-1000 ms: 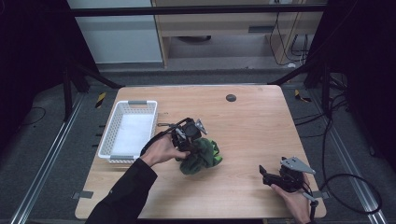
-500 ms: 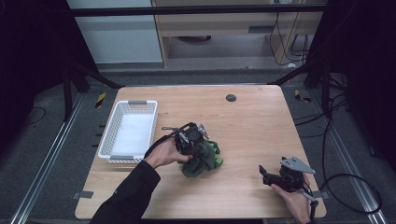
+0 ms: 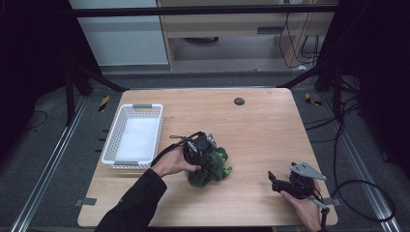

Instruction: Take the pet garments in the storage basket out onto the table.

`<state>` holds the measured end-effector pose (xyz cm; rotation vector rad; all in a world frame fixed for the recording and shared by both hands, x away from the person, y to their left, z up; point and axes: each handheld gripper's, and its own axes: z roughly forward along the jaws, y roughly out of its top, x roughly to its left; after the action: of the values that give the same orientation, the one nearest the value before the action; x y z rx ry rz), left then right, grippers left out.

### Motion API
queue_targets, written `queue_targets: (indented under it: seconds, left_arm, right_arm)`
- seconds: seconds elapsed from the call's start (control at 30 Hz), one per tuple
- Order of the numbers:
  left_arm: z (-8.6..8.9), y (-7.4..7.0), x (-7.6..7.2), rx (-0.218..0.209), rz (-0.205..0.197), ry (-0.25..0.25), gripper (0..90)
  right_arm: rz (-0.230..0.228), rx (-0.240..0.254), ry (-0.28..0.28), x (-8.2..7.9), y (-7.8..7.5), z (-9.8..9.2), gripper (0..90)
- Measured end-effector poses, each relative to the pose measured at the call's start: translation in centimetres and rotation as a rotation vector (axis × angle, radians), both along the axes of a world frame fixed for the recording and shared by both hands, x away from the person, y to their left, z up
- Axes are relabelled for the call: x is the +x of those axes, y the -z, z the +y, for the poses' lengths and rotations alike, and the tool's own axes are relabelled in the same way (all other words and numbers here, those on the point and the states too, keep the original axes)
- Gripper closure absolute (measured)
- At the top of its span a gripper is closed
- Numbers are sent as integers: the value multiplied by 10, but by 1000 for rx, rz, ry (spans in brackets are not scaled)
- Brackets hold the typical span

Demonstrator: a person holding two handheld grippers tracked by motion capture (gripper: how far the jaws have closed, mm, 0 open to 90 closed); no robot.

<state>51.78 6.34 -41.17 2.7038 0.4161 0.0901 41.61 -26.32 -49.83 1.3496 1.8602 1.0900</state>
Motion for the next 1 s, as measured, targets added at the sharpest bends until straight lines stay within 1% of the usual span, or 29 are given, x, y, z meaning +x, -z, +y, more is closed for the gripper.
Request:
queue_targets:
  seconds: [0.1, 0.23, 0.27, 0.37, 0.47, 0.7, 0.8, 0.87, 1.0]
  left_arm:
    - [0, 1, -2, -2, -6, 0, 557]
    - [3, 2, -4, -27, -26, -6, 459]
    - [4, 2, -5, -36, -24, -11, 431]
    - [6, 4, -8, -46, -47, -17, 344]
    - [9, 3, -11, -65, -66, -37, 277]
    - [20, -1, -16, -143, -92, -95, 217]
    - [26, -1, -20, -180, -104, -123, 209]
    - [30, -1, -23, -197, -116, -140, 206]
    - [39, -2, -27, -252, -128, -174, 207]
  right_arm:
    - [4, 5, 1, 0, 0, 0, 66]
    - [9, 8, 3, 0, 0, 0, 66]
    - [10, 9, 3, 0, 0, 0, 66]
    - [10, 10, 3, 0, 0, 0, 65]
    - [10, 11, 3, 0, 0, 0, 64]
    - [9, 13, 3, 0, 0, 0, 61]
    - [5, 10, 3, 0, 0, 0, 61]
    - [11, 17, 4, 0, 0, 0, 60]
    - [12, 17, 3, 0, 0, 1, 60]
